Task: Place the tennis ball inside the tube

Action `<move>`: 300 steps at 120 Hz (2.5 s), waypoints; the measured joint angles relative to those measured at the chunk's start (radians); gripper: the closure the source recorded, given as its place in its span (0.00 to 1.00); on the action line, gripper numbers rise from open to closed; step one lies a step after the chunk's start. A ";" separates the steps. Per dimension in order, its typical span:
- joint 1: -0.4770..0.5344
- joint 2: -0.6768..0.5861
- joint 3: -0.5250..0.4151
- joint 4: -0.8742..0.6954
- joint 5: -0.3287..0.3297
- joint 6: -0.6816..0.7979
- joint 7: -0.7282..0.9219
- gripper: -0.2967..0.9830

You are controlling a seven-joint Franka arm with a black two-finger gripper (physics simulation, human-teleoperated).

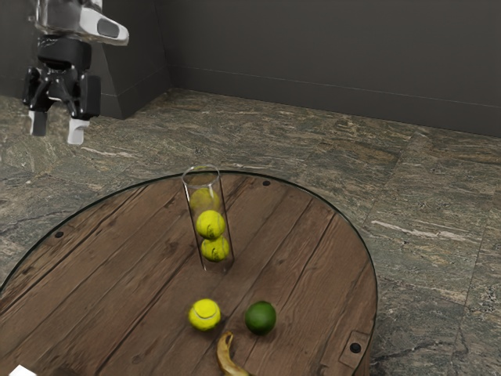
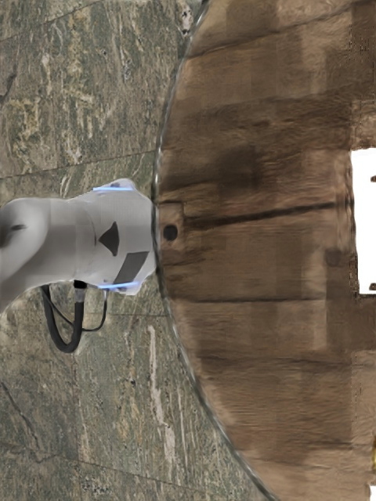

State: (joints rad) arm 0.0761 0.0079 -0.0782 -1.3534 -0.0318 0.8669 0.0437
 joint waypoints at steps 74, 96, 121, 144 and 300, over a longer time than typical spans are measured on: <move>-0.112 -0.151 -0.049 -0.874 -0.018 1.090 -0.010 0.23; -0.150 -0.107 -0.113 -0.962 -0.040 1.229 -0.161 0.23; -0.144 -0.026 -0.140 -1.033 0.053 1.419 -0.302 0.23; -0.139 0.054 -0.162 -1.040 0.122 1.526 -0.396 0.23; -0.145 -0.151 -0.145 -0.806 0.109 1.322 -0.598 0.59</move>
State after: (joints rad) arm -0.0688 -0.1426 -0.2228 -2.1591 0.0774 2.1889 -0.5543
